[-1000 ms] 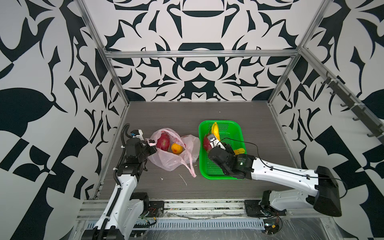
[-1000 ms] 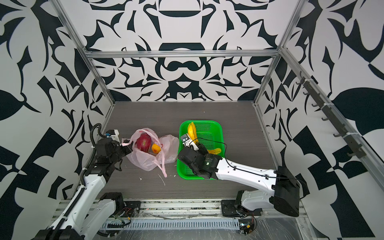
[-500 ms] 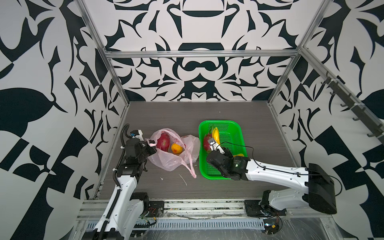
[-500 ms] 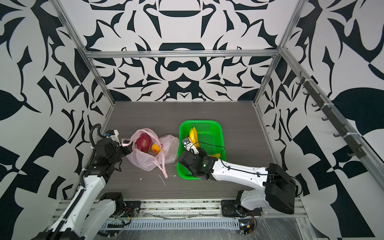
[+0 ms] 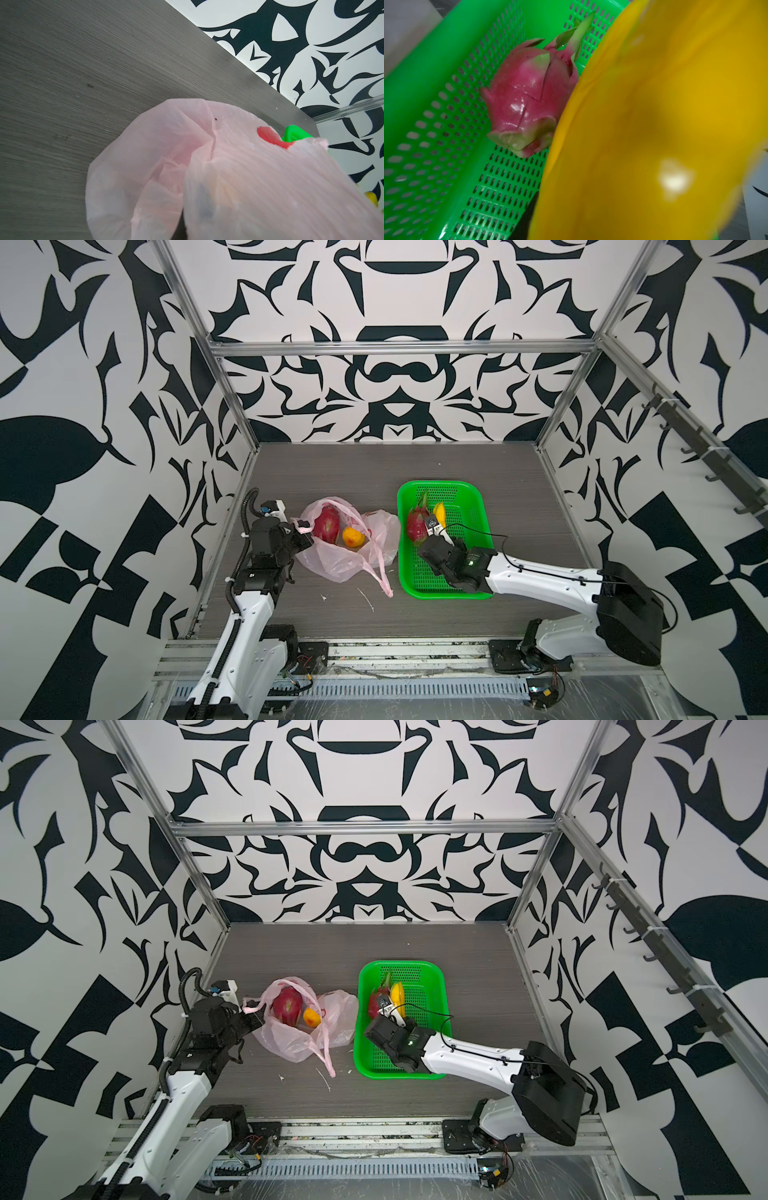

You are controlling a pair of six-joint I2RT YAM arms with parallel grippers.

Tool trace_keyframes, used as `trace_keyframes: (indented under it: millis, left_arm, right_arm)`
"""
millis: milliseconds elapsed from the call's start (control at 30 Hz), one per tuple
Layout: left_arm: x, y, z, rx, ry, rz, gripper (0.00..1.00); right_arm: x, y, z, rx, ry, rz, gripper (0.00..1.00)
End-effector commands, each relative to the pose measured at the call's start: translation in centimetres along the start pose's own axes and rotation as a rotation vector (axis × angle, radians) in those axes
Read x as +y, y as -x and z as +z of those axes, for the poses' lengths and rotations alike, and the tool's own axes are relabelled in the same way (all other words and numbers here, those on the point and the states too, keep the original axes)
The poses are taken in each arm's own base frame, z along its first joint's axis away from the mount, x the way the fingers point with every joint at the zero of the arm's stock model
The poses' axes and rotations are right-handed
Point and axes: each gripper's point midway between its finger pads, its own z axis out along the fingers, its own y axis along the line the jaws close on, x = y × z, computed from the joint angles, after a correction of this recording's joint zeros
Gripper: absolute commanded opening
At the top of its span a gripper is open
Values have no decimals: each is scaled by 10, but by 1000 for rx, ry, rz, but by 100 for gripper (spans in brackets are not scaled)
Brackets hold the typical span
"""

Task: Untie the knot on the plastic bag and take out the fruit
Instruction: 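Lower the bananas into the green basket beside the dragon fruit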

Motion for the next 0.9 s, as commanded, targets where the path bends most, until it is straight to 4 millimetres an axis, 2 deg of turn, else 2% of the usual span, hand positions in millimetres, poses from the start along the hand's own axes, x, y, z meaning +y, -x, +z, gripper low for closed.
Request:
trace_keyframes:
  millis: [0,233,467,700,867]
  left_arm:
    - [-5,11,-4,-25,-4,15,0]
    - [-6,11,-5,-24,-7,13,0]
    - [-5,11,-5,-24,-3,15,0]
    - [-5,10,-5,-25,-2,16,0]
    - [-5,10,-5,-27,-2,16,0]
  right_arm:
    - [-2,-1,2,2,3,37,20]
    - [0,-12,11,52,-13,8,21]
    - [9,-14,16,74,13,-7,25]
    - [12,-12,15,85,28,-18,37]
    - [14,-13,14,97,37,-21,49]
